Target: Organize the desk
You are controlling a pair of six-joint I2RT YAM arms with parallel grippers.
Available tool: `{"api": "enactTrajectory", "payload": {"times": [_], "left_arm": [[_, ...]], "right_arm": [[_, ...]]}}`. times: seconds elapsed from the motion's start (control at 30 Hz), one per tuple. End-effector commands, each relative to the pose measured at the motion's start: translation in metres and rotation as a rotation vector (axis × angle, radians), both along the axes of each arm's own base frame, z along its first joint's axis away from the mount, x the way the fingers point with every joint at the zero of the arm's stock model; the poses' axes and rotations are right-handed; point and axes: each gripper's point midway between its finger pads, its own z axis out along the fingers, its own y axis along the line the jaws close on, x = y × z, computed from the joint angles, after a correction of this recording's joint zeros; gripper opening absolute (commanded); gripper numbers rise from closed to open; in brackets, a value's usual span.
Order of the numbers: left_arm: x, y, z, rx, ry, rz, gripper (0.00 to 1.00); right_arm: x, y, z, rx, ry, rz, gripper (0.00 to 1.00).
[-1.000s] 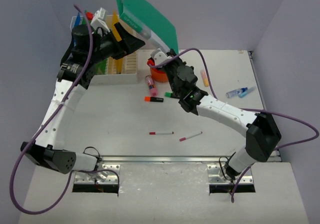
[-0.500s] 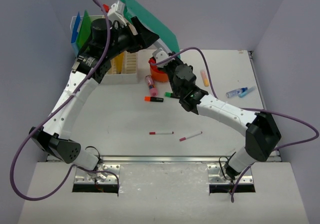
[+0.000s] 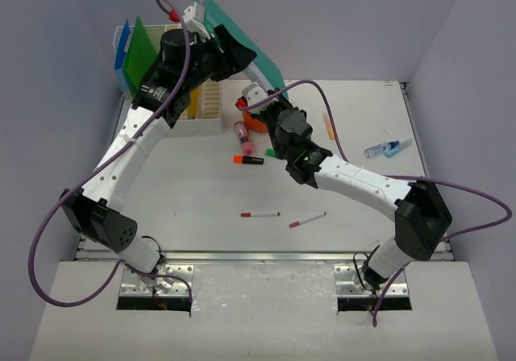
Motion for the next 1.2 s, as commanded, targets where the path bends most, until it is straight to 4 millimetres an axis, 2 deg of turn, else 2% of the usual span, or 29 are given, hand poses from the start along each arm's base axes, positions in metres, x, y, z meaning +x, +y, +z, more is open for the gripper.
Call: {"api": "enactTrajectory", "payload": {"times": [0.0, 0.07, 0.17, 0.23, 0.37, 0.4, 0.5, 0.57, 0.6, 0.63, 0.8, 0.83, 0.93, 1.0, 1.17], "left_arm": [[0.007, -0.009, 0.017, -0.029, -0.043, 0.000, 0.58], [0.010, -0.009, 0.015, -0.027, -0.040, 0.007, 0.46], [0.012, -0.008, 0.011, -0.013, -0.035, 0.016, 0.11], [0.012, -0.005, 0.008, 0.002, -0.037, 0.021, 0.00], [0.010, -0.001, 0.007, 0.046, -0.061, 0.027, 0.00], [0.009, 0.001, 0.007, 0.066, -0.073, 0.030, 0.00], [0.006, 0.014, 0.009, 0.144, -0.125, 0.060, 0.00], [0.001, 0.023, 0.010, 0.171, -0.153, 0.083, 0.00], [-0.005, 0.032, 0.015, 0.208, -0.217, 0.110, 0.00], [-0.014, 0.038, 0.014, 0.227, -0.242, 0.114, 0.00], [-0.028, 0.067, 0.032, 0.322, -0.372, 0.215, 0.00], [-0.032, 0.077, 0.037, 0.352, -0.400, 0.248, 0.00], [-0.038, 0.092, 0.055, 0.405, -0.479, 0.311, 0.00], [-0.037, 0.097, 0.063, 0.432, -0.517, 0.342, 0.00], [-0.019, 0.109, 0.086, 0.546, -0.605, 0.443, 0.00]], "right_arm": [[-0.027, 0.021, 0.062, 0.099, -0.206, 0.079, 0.00], [-0.036, 0.031, 0.068, 0.099, -0.246, 0.107, 0.00], [-0.045, 0.042, 0.065, 0.084, -0.255, 0.136, 0.00], [-0.046, 0.043, 0.062, 0.081, -0.249, 0.144, 0.00], [-0.051, 0.043, 0.056, 0.079, -0.230, 0.164, 0.00], [-0.052, 0.043, 0.053, 0.073, -0.215, 0.172, 0.06], [-0.055, 0.041, 0.042, 0.062, -0.171, 0.193, 0.50], [-0.056, 0.035, 0.038, 0.062, -0.153, 0.196, 0.79], [-0.053, 0.026, 0.027, 0.052, -0.109, 0.184, 0.93], [-0.053, 0.021, 0.025, 0.083, -0.079, 0.187, 0.99], [-0.034, -0.024, -0.012, 0.132, 0.147, 0.124, 0.99], [-0.028, -0.041, -0.026, 0.143, 0.210, 0.096, 0.99], [-0.022, -0.084, -0.042, 0.182, 0.292, 0.015, 0.99], [-0.021, -0.107, -0.046, 0.206, 0.309, -0.030, 0.99], [-0.022, -0.140, -0.051, 0.252, 0.336, -0.103, 0.99]]}}
